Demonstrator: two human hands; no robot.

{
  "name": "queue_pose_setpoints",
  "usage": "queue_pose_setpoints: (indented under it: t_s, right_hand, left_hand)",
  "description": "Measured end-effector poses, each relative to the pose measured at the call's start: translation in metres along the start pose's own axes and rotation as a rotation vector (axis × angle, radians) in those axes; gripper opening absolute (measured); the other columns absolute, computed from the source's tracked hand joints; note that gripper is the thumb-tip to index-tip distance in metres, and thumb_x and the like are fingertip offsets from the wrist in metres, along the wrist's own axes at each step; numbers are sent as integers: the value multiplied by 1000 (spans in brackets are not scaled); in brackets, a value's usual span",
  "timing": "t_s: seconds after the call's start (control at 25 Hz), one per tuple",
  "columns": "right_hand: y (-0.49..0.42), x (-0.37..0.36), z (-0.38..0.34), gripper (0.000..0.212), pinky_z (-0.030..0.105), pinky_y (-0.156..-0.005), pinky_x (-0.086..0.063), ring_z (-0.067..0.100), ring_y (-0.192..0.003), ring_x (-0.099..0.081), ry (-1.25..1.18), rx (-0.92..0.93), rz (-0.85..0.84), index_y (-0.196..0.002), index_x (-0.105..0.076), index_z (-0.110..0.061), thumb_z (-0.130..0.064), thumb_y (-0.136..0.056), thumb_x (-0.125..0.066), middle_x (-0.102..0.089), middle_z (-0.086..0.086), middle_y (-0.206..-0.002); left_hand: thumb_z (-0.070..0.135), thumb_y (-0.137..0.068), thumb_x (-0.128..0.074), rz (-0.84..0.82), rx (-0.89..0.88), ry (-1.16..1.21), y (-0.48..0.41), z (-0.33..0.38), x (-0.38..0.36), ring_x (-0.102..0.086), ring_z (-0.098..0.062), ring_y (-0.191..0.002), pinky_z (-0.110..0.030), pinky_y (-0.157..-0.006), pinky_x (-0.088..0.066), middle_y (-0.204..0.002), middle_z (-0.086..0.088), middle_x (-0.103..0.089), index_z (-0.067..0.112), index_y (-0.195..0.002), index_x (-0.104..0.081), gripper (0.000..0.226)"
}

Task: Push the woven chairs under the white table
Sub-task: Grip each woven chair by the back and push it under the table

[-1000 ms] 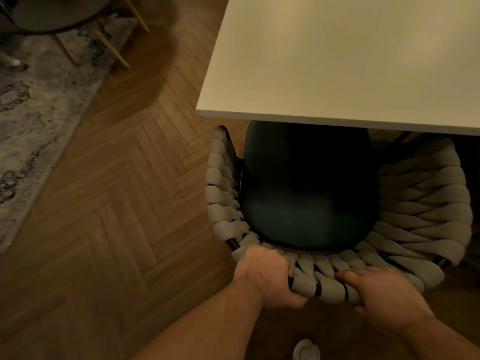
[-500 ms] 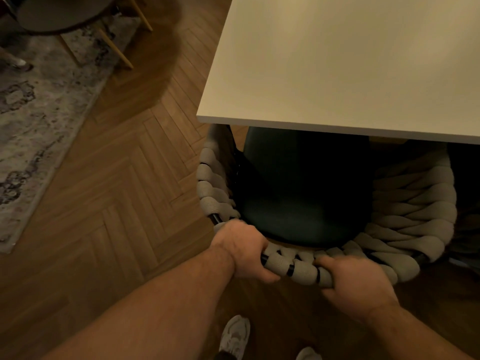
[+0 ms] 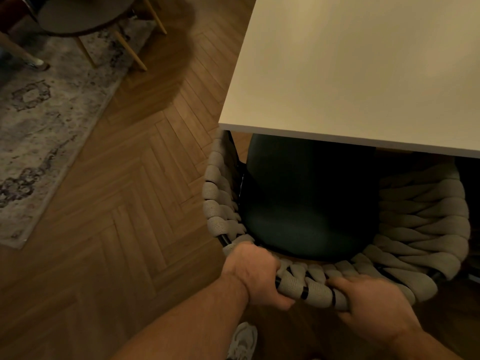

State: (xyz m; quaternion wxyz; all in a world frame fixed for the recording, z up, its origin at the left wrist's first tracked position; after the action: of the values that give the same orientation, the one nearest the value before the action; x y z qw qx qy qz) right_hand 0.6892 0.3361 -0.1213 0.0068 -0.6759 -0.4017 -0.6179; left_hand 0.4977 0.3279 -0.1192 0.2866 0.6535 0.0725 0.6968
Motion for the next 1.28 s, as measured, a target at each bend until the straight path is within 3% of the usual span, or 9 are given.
queue_pose_setpoints:
  t_s: [0.24,0.48,1.0,1.16,1.28]
  right_hand:
    - [-1,6,10,52,22,-104,-41,-6,-106,-46,52,-28,-1,-142,-42,-56,-67,-92,-55,-58,-29,-125]
    - [4,7,7,46,24,-102,-42,-5,-108,-49,61,-112,-7,-136,-47,-54,-63,-93,-58,-59,-27,-119]
    - [-4,11,23,39,31,-90,-52,6,-103,-60,69,-150,12,-125,-58,-46,-57,-88,-65,-66,-19,-110]
    - [3,13,16,35,45,-104,-45,15,-110,-58,109,-249,45,-121,-56,-42,-48,-89,-67,-63,-11,-114]
    - [25,5,8,50,55,-125,-18,27,-136,-44,78,-401,110,-142,-47,-30,-33,-94,-60,-55,1,-139]
  left_hand:
    - [94,-68,-49,8,-9,-12,-10,5,0,-58,-11,-57,-34,-62,-57,-63,10,-60,31,-77,-65,66]
    - [91,-70,-54,27,-5,37,-10,3,1,-55,-6,-58,-30,-61,-55,-63,14,-57,31,-74,-60,61]
    - [95,-67,-49,45,33,26,-20,-2,1,-61,-4,-72,-30,-73,-58,-78,17,-64,38,-97,-68,67]
    - [90,-75,-51,-27,12,24,-16,5,4,-57,-5,-80,-31,-81,-48,-85,17,-59,42,-102,-61,56]
    - [88,-77,-52,-120,56,40,-12,7,2,-56,-5,-83,-34,-86,-46,-87,17,-59,43,-102,-59,52]
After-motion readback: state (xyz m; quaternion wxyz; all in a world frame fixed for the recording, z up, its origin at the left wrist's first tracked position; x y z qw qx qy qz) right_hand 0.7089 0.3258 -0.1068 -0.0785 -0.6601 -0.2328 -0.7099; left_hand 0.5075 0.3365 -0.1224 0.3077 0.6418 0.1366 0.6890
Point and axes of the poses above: each hand's wrist, its own y-axis away from the middle knuckle, its own x-axis out of the back of the hand, z = x × y, the point moved 8 cm from there along -y, towards the middle knuckle
